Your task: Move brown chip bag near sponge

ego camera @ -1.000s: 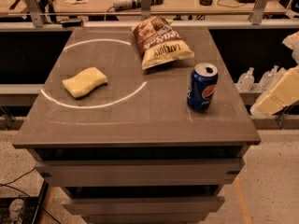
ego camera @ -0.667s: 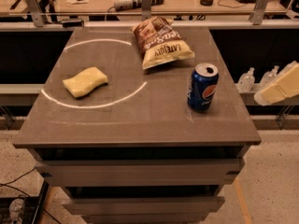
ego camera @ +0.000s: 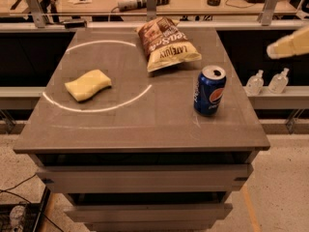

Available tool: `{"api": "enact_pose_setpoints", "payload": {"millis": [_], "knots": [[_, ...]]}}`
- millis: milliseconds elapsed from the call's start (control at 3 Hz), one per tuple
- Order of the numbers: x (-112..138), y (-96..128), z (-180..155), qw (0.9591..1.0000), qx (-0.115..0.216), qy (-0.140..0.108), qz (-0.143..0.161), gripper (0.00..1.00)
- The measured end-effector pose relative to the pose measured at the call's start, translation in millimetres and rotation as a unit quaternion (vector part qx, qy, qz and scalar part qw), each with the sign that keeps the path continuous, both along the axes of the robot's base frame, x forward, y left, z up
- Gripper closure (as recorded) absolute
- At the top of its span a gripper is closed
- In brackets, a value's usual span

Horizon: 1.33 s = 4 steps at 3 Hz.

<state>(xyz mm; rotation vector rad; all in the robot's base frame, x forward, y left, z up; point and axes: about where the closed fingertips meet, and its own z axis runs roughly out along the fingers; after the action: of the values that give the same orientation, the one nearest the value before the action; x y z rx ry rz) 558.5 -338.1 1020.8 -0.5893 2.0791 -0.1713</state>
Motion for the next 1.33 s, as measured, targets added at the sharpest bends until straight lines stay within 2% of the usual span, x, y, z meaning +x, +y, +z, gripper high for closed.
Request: {"api": "enact_pose_setpoints", "payload": {"millis": [333,667,1000,1333], "knots": [[66,-11,10,0.9976,0.060,-0.035,0.008,0.00],[128,3,-22,0.9930,0.113,-0.004,0.034,0.00],[180,37,-54,0.9859,0.146,0.046,0.068,0.00],[207,71,-41,0.9830,0.146,0.054,0.097,0.00]]}}
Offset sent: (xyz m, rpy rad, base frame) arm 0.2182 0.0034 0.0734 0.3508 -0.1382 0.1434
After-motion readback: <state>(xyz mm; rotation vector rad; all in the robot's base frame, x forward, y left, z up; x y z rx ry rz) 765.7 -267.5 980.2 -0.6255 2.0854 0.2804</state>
